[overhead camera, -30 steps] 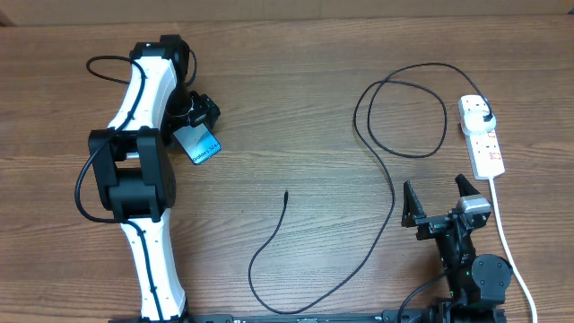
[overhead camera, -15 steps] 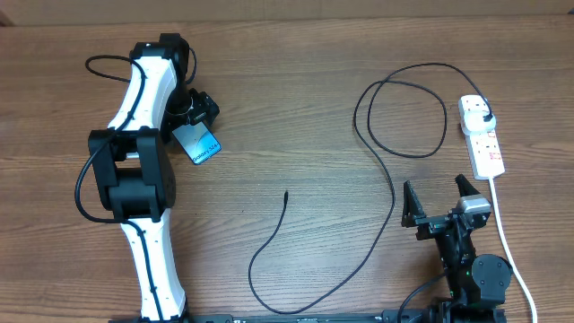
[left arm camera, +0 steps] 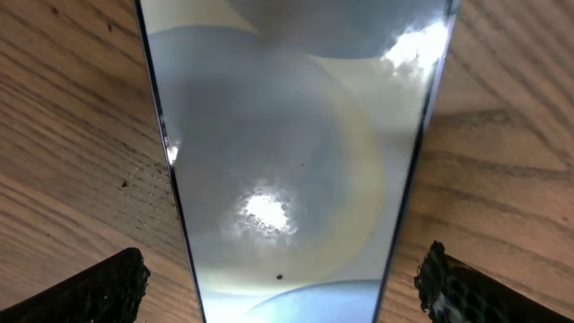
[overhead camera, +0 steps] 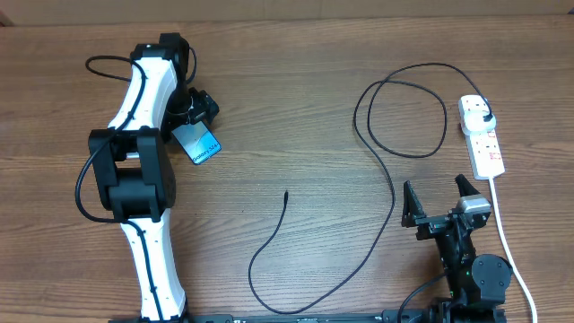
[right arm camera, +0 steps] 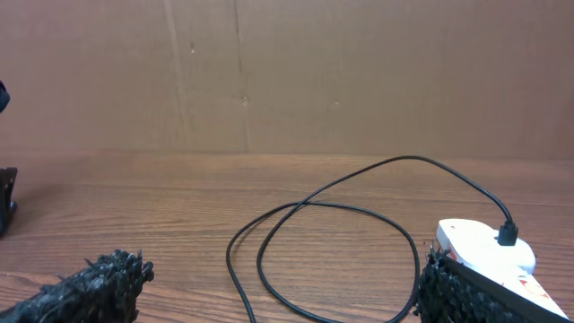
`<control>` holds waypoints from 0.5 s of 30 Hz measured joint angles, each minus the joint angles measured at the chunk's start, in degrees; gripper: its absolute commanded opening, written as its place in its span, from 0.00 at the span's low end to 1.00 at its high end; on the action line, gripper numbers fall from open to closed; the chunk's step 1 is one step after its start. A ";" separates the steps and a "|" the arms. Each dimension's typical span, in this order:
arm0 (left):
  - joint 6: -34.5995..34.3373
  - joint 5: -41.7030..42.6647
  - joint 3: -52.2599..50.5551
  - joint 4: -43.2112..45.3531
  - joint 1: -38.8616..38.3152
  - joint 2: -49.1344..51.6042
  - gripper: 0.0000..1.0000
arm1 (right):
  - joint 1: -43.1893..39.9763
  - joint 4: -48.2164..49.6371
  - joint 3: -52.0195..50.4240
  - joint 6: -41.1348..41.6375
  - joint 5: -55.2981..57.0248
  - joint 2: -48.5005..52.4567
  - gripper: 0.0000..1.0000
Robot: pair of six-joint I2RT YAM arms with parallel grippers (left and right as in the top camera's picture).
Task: Plug charger to phone and switch on socket
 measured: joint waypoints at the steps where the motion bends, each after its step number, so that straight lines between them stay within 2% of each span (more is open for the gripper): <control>1: 0.00 0.00 -0.31 0.09 0.00 0.00 1.00 | 0.00 0.00 0.00 0.00 0.00 0.00 1.00; 15: 0.00 0.00 -1.88 1.14 0.00 0.00 1.00 | 0.00 0.00 0.00 0.00 -0.02 0.00 1.00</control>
